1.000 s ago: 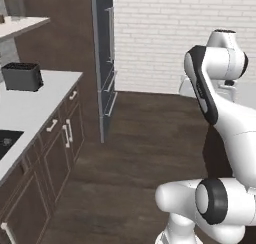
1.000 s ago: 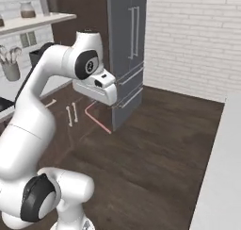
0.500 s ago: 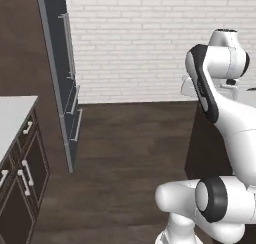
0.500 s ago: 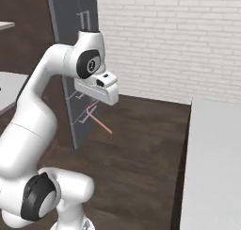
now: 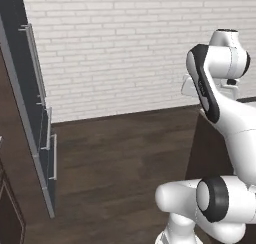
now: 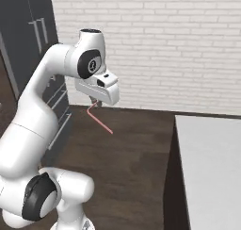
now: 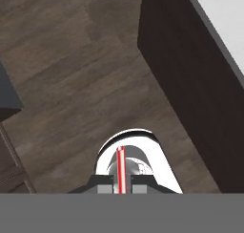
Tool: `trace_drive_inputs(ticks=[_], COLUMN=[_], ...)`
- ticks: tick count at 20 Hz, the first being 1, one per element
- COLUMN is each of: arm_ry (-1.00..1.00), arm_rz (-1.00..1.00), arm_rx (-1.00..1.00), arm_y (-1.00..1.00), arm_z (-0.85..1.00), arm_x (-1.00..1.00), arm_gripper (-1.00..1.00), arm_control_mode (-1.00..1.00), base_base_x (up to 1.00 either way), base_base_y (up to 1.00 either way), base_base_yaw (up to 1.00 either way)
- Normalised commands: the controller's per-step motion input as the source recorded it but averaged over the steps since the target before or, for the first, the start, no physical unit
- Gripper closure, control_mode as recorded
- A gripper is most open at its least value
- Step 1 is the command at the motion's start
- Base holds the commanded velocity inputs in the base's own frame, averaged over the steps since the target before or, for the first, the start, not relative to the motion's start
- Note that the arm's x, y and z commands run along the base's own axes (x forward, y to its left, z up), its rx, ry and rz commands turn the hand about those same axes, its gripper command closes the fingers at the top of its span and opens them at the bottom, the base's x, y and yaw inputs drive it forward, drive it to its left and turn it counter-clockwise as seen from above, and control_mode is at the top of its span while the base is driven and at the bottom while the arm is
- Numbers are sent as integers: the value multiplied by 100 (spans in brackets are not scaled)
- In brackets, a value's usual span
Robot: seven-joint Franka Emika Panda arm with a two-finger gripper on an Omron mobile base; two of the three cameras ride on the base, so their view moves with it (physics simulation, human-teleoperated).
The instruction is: Take a straw from the drawer in front and place it inside the glass cup on the dining counter.
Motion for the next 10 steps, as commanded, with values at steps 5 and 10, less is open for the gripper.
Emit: trace_drive_inputs(ticks=[5, 10], arm_ry=[0, 0], arm_rz=[0, 0], arm_rx=[0, 0], arm_y=[0, 0], arm_z=[0, 0], arm_x=[0, 0], arm_gripper=[100, 100], arm_control_mode=[100, 100], base_base_x=[100, 100], base_base_y=[59, 43], base_base_yaw=[-33, -31])
